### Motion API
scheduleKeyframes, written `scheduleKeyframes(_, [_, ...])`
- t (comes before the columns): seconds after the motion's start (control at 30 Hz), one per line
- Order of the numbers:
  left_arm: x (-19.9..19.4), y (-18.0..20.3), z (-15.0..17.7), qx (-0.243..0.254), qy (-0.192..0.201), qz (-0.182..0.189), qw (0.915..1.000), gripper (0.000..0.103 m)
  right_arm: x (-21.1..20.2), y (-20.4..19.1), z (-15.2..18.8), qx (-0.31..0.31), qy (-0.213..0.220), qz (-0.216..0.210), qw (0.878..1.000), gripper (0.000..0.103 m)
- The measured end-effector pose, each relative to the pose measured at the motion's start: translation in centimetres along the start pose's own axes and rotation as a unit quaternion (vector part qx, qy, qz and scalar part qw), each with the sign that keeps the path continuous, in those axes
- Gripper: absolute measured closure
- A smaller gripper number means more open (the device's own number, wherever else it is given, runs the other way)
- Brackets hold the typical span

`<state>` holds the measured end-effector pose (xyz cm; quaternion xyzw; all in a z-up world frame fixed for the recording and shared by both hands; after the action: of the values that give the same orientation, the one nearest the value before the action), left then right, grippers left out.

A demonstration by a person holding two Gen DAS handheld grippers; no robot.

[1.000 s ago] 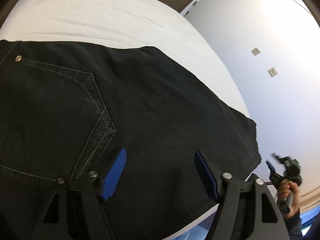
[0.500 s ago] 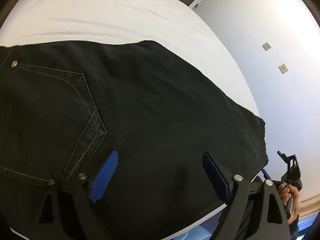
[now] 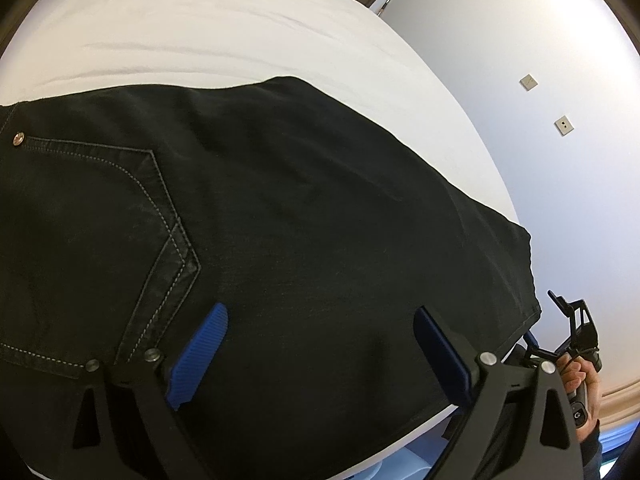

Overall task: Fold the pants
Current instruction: 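Lift the hem with the right gripper toward the left gripper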

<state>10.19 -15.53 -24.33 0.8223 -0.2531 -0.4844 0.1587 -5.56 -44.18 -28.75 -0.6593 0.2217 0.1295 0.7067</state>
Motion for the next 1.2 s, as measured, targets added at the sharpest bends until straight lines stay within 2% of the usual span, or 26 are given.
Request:
scheduleKeyframes(0.17, [-0.1,-0.4,0.2,-0.005,0.002,0.005,1.0000,0.007,-1.0,0.7,-0.4,0.031,0.007,-0.041,0.999,0.050])
scheduleKeyframes(0.37, [-0.2,-0.8,0.3,-0.007,0.003,0.005,1.0000,0.007,-1.0,1.4,-0.4,0.035,0.006,-0.076,0.997,0.057])
scheduleKeyframes(0.43, [-0.2,-0.7,0.3,-0.007,0.002,0.004,1.0000,0.007,-0.6,1.7,-0.6,0.027,0.006,-0.080,0.996,0.059])
scheduleKeyframes(0.5, [-0.2,-0.7,0.3,-0.006,0.001,0.003,1.0000,0.007,0.2,1.4,-0.9,0.013,0.007,-0.083,0.996,0.065])
scheduleKeyframes(0.57, [-0.2,-0.7,0.2,-0.007,0.001,0.003,1.0000,0.007,1.1,1.3,-1.1,0.008,0.001,-0.083,0.997,0.082])
scheduleKeyframes(0.63, [-0.2,-0.7,0.2,-0.009,0.001,0.002,1.0000,0.007,2.0,1.4,-1.2,-0.002,-0.001,-0.072,0.997,0.091])
scheduleKeyframes(0.77, [-0.2,-0.7,0.1,-0.009,0.002,0.000,1.0000,0.007,2.5,1.2,-1.2,-0.007,-0.001,-0.069,0.998,0.094])
scheduleKeyframes(0.93, [-0.1,-0.7,0.0,-0.017,0.003,0.006,0.9998,0.007,2.4,-0.3,-1.1,-0.062,0.008,-0.042,0.997,0.094])
scheduleKeyframes(1.07, [0.0,-0.8,0.0,-0.022,0.005,0.012,0.9997,0.007,2.0,-2.8,-0.2,-0.143,0.019,-0.018,0.989,0.094])
scheduleKeyframes(1.13, [0.0,-0.9,-0.1,-0.023,0.006,0.016,0.9996,0.007,1.8,-5.4,1.3,-0.207,0.021,-0.007,0.978,0.094])
scheduleKeyframes(1.2, [-0.1,-0.9,-0.1,-0.029,0.008,0.020,0.9994,0.007,1.4,-8.6,4.1,-0.295,0.019,-0.002,0.955,0.094])
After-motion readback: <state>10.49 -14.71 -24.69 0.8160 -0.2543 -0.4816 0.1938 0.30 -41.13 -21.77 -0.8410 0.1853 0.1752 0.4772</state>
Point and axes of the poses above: each gripper's, at about its wrist camera, not at the fingertips, and x roughly the way its jaws point, y to its right, z to its underside, the point moved 9 cm from there along x, roughly the way its jaws point, and after that the axes turned 9 degrees about y, right-handed, at the moved point
